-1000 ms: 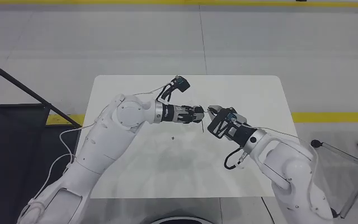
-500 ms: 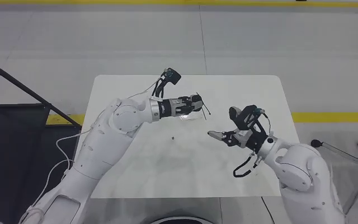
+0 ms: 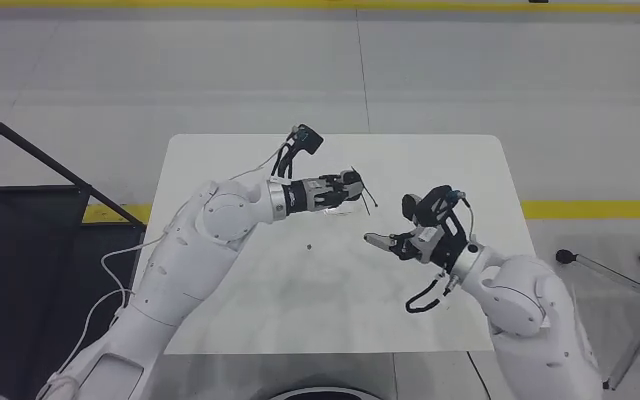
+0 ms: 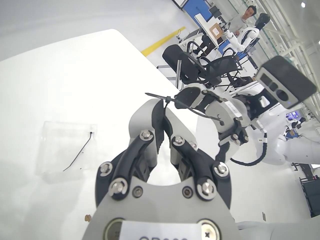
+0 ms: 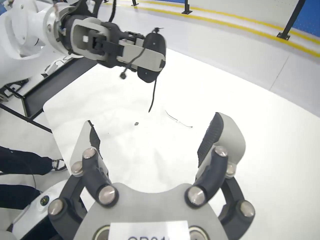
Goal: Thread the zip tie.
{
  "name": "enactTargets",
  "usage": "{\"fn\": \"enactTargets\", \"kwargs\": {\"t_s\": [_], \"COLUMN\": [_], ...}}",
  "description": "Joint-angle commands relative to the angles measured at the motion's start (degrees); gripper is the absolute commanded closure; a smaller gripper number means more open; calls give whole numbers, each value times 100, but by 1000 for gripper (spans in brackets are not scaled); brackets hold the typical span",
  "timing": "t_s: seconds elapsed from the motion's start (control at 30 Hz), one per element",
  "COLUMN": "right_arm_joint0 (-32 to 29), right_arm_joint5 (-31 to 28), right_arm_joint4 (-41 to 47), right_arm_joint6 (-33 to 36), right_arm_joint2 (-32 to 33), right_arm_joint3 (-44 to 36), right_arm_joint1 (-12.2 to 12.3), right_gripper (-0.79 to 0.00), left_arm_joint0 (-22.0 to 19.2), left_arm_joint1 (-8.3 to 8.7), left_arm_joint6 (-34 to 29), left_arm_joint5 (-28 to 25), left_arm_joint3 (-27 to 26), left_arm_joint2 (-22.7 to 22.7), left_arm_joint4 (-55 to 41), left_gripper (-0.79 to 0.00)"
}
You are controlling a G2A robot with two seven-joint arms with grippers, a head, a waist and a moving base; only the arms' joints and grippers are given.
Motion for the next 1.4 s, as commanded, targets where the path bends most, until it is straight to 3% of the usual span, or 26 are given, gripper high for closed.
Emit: {"fn": "enactTargets", "kwargs": {"t_s": [0.0,0.17,0.2,0.33,0.87,1.07,1.13,1.37], "right_arm_joint0": [170,401,429,516,717,712,704,694], "right_arm_joint5": [120,151,156,214,279,323,334,355], "right_arm_joint4": [233,591,624,715,877,906,913,937], "right_arm_joint6": [127,281,303,338,311,293,285,265], "right_arm_joint2": [-118,-266,-286,-359,-585,-580,-579,-574], "right_arm_joint3": [181,449,482,560,655,643,643,632], "right_arm_joint1": [-11,-14,-12,-7,22,44,51,77], "right_gripper": [-785,-397,-372,-320,-234,-105,-12,0], "left_arm_joint0": [54,102,100,64,-21,-35,-38,-38], "left_arm_joint1": [9,17,17,9,-12,-13,-13,-15], "left_arm_joint6": [18,19,9,-31,-116,-131,-137,-140], "left_arm_joint5": [-21,-64,-66,-110,-213,-248,-257,-249], "left_arm_joint3": [-24,-49,-47,-14,102,117,122,122], "left_arm_joint2": [-17,-29,-26,10,105,117,122,131], "left_arm_joint4": [19,13,8,-20,-72,-81,-77,-101], "left_gripper": [0,0,0,0,0,0,0,0]}}
